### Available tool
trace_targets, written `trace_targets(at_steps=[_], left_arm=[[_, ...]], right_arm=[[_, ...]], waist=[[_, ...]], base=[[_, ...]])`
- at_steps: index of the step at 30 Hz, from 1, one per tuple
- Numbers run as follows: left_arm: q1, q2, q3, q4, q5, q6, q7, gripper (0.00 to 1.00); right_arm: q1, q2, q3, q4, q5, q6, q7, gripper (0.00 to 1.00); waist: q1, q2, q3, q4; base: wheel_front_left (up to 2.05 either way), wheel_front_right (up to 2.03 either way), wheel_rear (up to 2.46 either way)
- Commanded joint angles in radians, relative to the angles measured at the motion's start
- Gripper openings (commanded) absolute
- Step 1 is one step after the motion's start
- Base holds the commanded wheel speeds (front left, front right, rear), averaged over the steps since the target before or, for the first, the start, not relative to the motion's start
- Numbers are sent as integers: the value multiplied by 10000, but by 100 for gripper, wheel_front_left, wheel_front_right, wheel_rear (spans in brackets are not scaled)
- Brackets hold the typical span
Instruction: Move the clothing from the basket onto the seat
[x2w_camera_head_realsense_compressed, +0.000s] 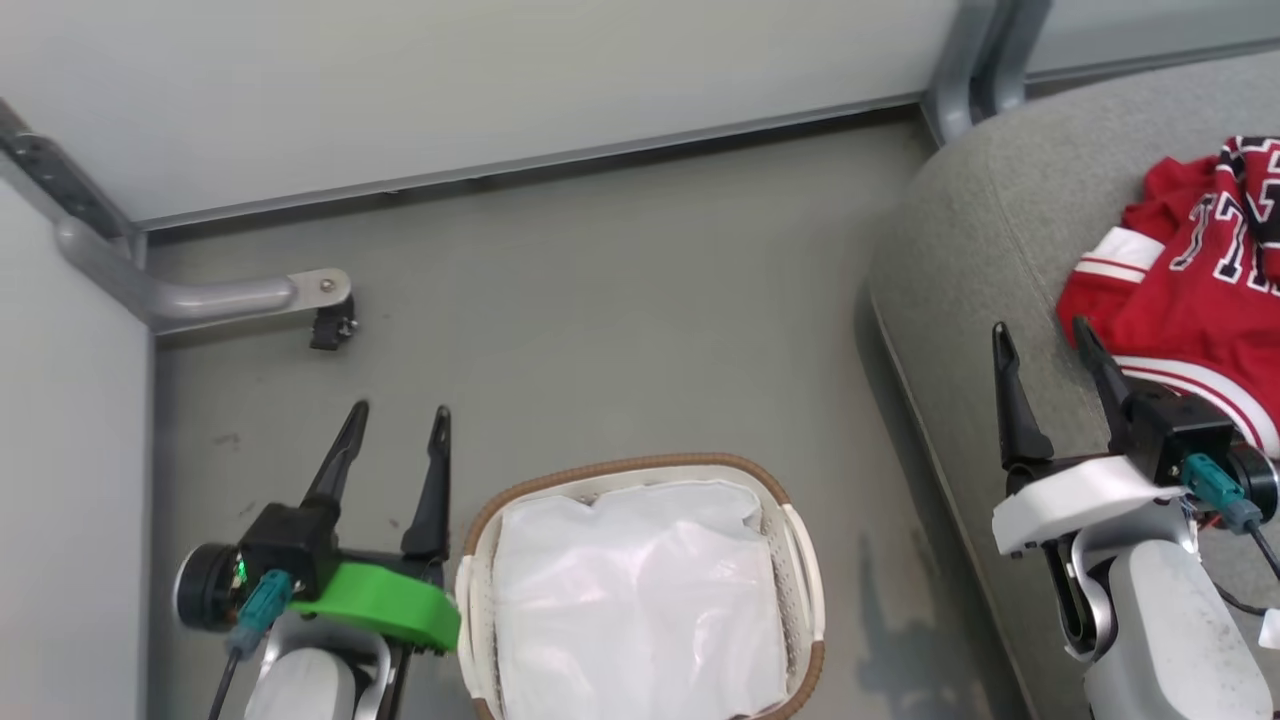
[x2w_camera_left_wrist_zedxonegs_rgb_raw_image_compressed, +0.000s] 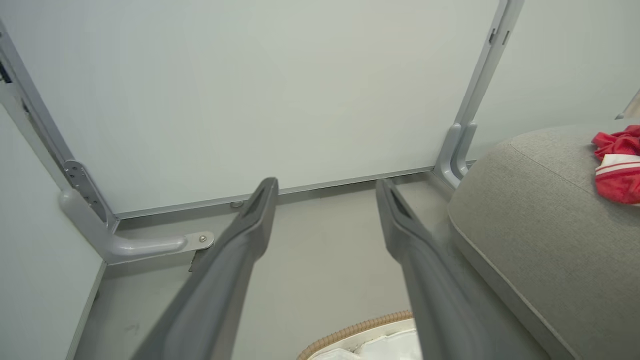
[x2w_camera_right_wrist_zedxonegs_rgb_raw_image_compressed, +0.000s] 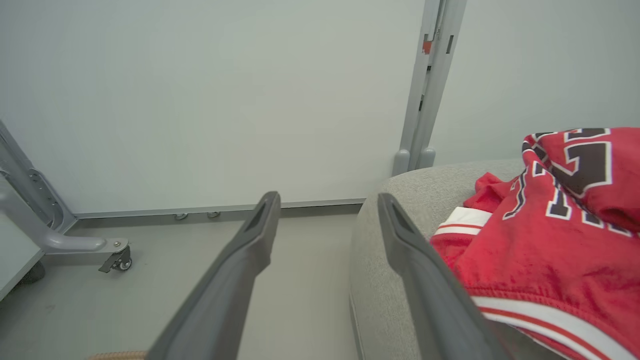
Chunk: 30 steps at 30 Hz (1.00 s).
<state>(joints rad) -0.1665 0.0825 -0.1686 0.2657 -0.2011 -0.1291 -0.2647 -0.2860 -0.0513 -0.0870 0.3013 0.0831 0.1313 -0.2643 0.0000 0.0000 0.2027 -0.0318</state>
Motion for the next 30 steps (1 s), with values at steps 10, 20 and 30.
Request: trace_targets(at_steps=[10, 20, 30], left_arm=[[1109, -227, 1469, 436, 377, -28, 8, 100], [1594, -304, 1853, 550, 73, -28, 8, 100], [1617, -379, 1796, 868, -613, 2, 59, 0]], right_arm=[[986, -15, 80, 202, 277, -11, 0, 100], [1656, -12, 199, 131, 749, -11, 0, 100], [1761, 107, 231, 482, 983, 2, 108, 0]], waist=[[0, 0, -1003, 795], [0, 0, -1429, 838], [0, 0, -1443, 818]], base=[[0, 0, 0], [0, 0, 0], [0, 0, 0]])
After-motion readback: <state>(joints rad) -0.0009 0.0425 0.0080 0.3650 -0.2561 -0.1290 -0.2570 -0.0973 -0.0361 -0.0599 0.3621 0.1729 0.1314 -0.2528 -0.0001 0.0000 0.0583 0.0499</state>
